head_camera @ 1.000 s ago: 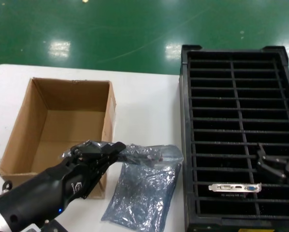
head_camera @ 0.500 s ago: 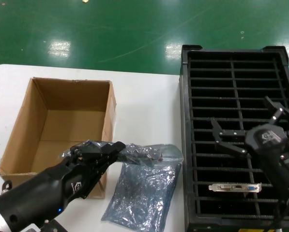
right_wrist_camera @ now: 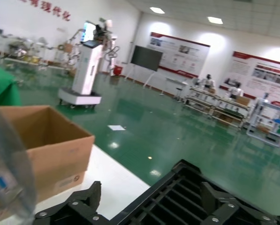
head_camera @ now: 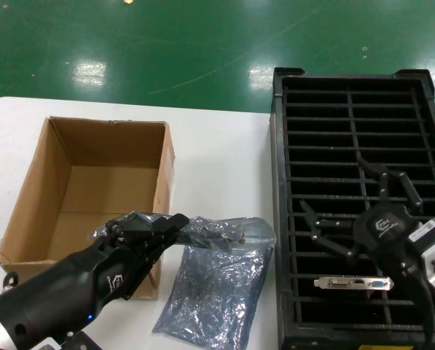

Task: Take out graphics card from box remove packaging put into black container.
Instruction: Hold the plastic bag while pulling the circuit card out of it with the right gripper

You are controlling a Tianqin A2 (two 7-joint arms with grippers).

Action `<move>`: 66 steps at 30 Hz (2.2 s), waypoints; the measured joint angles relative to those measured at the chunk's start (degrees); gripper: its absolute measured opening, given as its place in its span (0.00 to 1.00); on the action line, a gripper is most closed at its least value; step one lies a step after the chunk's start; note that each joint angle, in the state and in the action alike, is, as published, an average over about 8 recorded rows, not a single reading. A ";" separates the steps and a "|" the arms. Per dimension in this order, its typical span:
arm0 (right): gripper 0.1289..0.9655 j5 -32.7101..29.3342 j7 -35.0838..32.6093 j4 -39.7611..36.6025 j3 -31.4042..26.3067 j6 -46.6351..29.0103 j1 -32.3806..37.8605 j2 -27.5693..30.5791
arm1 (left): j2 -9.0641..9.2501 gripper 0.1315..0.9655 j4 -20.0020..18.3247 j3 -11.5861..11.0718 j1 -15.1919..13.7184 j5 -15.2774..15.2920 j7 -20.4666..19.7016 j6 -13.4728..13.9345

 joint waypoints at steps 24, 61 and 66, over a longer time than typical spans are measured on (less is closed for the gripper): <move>0.22 3.99 -19.89 -0.53 0.69 -13.12 -0.40 -1.26 | 0.00 0.01 0.00 0.00 0.00 0.00 0.00 0.00; 0.01 8.36 -25.29 1.99 1.26 -24.18 0.04 2.66 | 0.00 0.01 0.00 0.00 0.00 0.00 0.00 0.00; 0.01 8.10 -19.75 0.70 -0.95 -27.63 4.59 4.67 | 0.00 0.01 0.00 0.00 0.00 0.00 0.00 0.00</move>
